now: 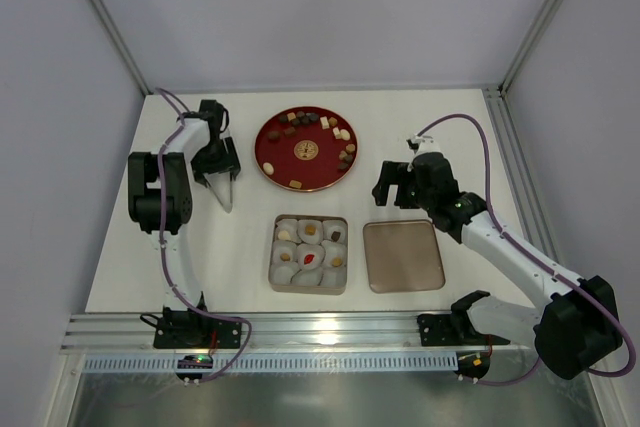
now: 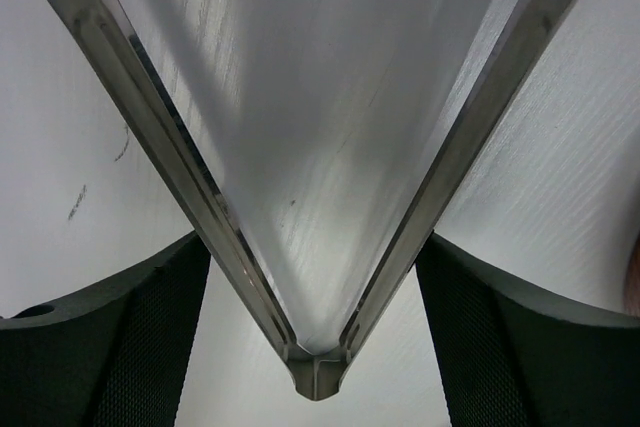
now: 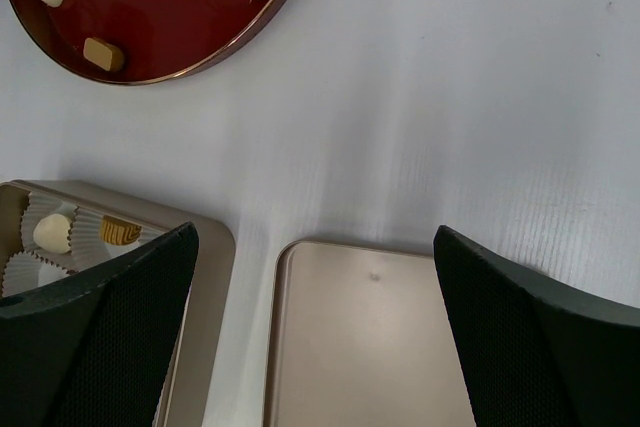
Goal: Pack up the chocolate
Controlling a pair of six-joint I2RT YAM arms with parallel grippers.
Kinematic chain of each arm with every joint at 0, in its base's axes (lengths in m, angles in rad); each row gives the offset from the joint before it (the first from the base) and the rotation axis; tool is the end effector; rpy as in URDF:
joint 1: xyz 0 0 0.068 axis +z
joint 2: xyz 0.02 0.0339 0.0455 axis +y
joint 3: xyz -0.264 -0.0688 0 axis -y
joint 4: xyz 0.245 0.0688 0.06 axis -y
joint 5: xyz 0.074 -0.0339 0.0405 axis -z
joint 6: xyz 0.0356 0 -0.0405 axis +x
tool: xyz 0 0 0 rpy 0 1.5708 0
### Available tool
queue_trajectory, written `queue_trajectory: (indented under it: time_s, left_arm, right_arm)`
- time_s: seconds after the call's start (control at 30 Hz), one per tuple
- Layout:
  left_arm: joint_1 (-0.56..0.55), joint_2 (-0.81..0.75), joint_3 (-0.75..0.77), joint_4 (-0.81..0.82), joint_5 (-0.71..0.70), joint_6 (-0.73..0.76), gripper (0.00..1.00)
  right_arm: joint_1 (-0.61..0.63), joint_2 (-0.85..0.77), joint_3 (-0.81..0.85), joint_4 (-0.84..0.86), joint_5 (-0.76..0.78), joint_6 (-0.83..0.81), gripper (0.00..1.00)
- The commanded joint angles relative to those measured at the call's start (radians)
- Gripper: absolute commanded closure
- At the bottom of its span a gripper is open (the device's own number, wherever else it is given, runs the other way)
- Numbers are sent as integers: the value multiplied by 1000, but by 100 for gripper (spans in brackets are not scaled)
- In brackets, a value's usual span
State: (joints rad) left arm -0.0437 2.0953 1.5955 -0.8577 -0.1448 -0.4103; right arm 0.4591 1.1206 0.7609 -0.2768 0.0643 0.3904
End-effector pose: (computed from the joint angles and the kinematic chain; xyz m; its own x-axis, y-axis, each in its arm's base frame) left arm 0.4189 -0.0132 0.1705 -0.9004 -0.3557 -0.2504 -0.3778 0.9248 0.0449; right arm 0.2194 0.1059 0.2560 -0.6434 0.1056 -0.7582 -0.1633 0.9487 0.2707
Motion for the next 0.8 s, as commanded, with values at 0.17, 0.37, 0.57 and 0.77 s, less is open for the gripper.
queue_trajectory:
  time_s: [0.17, 0.37, 0.57, 0.77]
  left_arm:
    - [7, -17, -11, -23, 16, 30, 10]
    - [7, -53, 15, -53, 11, 41, 8]
    - [5, -190, 29, -101, 31, 51, 7]
    - [-30, -380, 4, -142, 70, 62, 8]
  right_arm:
    - [6, -13, 3, 36, -6, -7, 0]
    - [6, -12, 11, 28, -4, -12, 0]
    - [6, -15, 35, 7, 3, -19, 0]
    - [6, -28, 75, -16, 2, -24, 0]
